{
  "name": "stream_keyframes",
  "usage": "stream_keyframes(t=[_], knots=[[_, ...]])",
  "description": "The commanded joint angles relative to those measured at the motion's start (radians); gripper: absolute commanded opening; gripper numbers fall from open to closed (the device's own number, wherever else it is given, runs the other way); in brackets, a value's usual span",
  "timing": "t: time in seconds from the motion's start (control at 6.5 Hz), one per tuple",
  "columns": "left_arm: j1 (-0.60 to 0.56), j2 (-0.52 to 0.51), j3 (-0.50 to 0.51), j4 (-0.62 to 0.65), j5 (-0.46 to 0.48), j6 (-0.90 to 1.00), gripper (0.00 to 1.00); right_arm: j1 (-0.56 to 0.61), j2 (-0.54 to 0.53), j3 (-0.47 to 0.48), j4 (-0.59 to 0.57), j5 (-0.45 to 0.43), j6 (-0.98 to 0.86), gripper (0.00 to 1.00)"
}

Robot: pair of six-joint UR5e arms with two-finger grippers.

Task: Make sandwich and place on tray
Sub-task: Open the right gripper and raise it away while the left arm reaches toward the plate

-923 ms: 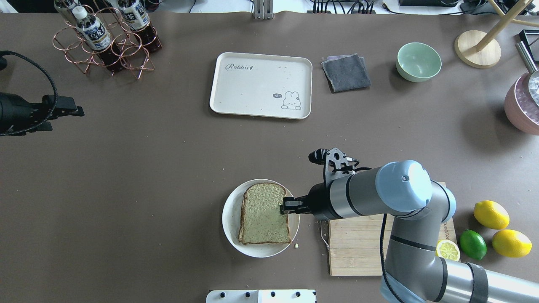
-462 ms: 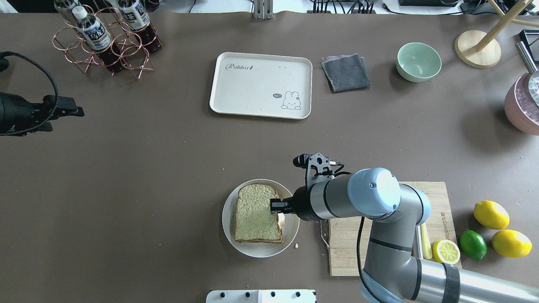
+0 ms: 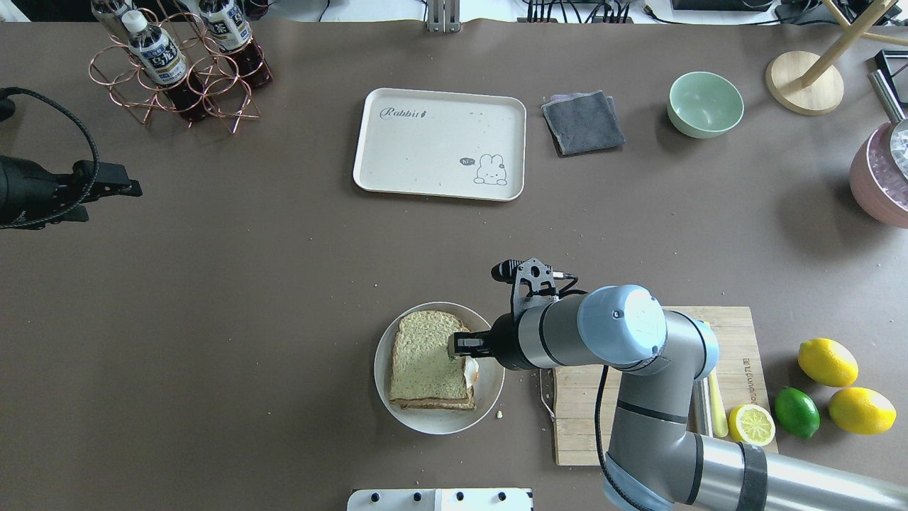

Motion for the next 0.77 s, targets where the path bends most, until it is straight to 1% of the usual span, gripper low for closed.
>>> stream_keyframes(t=[0.0,0.15,0.31,0.46,0.62], knots=[[0.000,-0.001,-0.001,-0.001,-0.001,0.000,0.97,0.034,-0.002,0.020,-0.003,0.008,0.006,0.99],[0.001,-0.001,-0.001,-0.002,-0.001,0.000,0.97,0.080,-0.008,0.037,-0.005,0.072,0.009,0.99],[0.002,-0.006,-0.004,-0.002,-0.003,-0.001,0.97,0.138,-0.020,0.083,-0.032,0.152,0.009,0.99],[0.030,-0.009,-0.012,-0.003,-0.003,-0.006,0.97,0.183,-0.027,0.162,-0.134,0.210,0.009,0.99],[0.085,-0.061,-0.007,-0.003,0.007,-0.077,0.97,0.238,-0.027,0.209,-0.225,0.266,0.007,0.99]])
